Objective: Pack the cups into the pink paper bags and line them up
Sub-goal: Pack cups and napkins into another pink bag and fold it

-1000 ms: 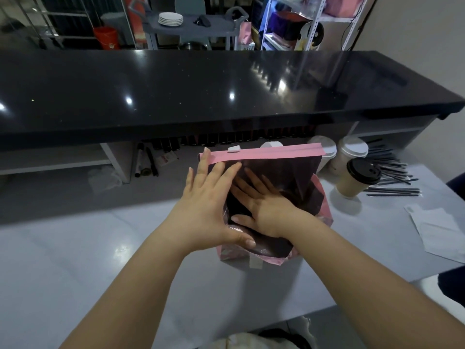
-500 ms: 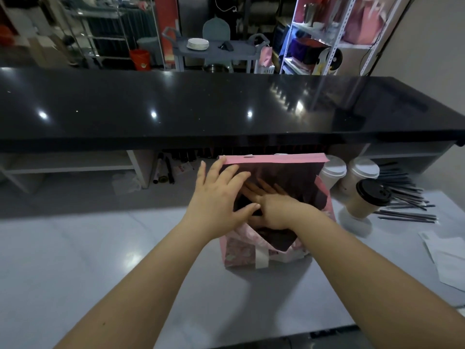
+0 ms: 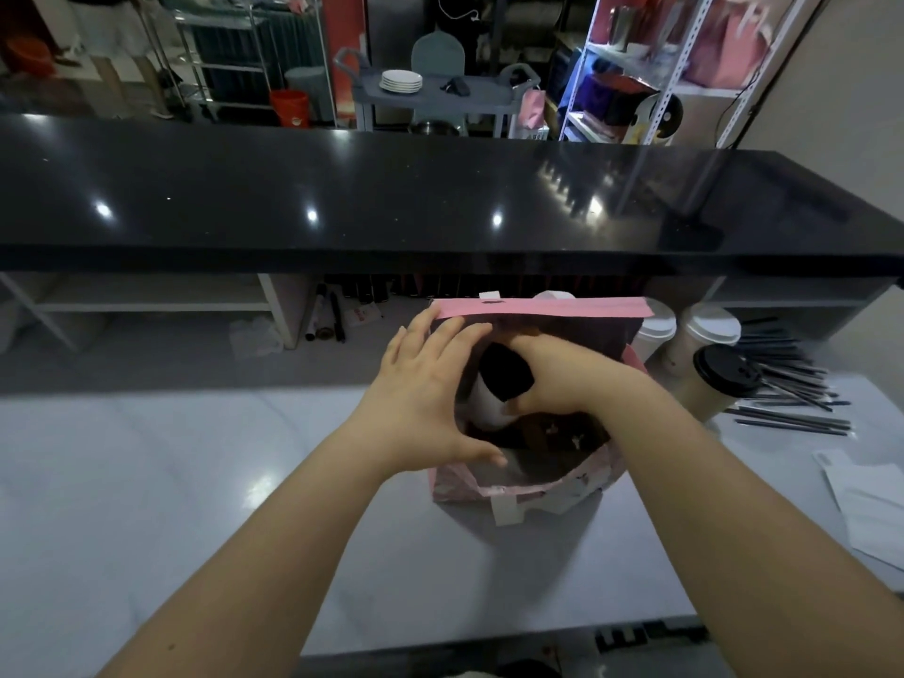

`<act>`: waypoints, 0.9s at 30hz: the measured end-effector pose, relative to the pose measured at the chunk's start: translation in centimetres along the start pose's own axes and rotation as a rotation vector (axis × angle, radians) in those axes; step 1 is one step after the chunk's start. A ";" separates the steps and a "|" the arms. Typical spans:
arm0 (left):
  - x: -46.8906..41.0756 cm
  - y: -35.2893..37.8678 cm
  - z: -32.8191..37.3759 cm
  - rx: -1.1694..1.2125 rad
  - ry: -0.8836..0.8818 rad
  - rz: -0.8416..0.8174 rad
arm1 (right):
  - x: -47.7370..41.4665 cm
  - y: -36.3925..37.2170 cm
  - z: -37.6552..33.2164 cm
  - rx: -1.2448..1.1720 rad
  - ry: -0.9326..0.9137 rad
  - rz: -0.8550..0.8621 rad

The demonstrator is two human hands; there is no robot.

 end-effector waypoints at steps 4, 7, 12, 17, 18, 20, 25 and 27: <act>0.4 -0.4 0.6 0.026 -0.011 -0.046 | 0.4 2.0 -0.7 -0.011 -0.031 -0.114; 0.8 -0.4 0.8 0.057 -0.008 -0.082 | 1.6 1.5 -0.3 -0.019 -0.036 -0.083; 1.0 -0.4 1.5 0.079 0.000 -0.093 | 1.9 1.1 -0.5 0.029 -0.050 -0.061; 1.1 -0.1 1.2 0.042 -0.019 -0.081 | 1.4 3.7 -0.4 0.058 -0.029 -0.178; 1.2 0.0 1.0 0.039 -0.024 -0.079 | 1.3 3.8 -0.3 0.065 -0.028 -0.169; 1.2 -0.1 0.8 0.035 -0.032 -0.075 | 0.8 3.9 -0.8 0.076 -0.054 -0.124; 1.4 -0.3 0.4 0.003 -0.045 -0.080 | -0.2 4.6 -1.7 0.102 -0.050 -0.089; 1.4 -0.2 0.3 -0.009 -0.052 -0.080 | -0.3 4.8 -1.6 0.198 -0.024 -0.096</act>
Point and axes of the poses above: each hand's wrist, its own x-axis away from the middle knuckle, its own y-axis out of the palm, z = x × y, the point moved 9 cm from there along -x, towards the middle knuckle, and after that the axes turned 11 degrees about -y, right-handed, at the moved point
